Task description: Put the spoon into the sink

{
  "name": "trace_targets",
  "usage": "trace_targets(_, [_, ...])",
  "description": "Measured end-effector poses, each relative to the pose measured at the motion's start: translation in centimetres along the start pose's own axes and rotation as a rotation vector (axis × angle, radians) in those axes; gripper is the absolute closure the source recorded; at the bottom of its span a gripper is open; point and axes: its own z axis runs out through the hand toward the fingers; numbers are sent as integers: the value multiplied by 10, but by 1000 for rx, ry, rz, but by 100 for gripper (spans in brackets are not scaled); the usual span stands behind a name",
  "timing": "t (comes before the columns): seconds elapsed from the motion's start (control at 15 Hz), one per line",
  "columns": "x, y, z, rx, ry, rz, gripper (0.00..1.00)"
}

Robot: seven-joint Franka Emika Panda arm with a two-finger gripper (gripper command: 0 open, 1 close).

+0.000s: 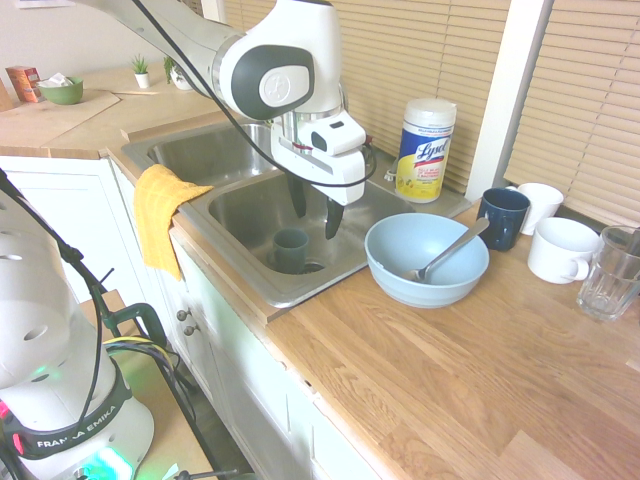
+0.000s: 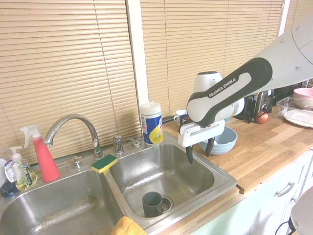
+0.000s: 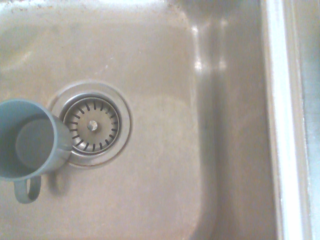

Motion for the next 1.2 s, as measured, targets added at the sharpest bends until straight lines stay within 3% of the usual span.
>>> trace_targets(0.27, [6, -4, 0, -25, 40, 72, 0])
trace_targets(0.53, [25, 1, -18, 21, 156, 202, 0])
trace_targets(1.2, [104, 73, -34, 117, 236, 411, 0])
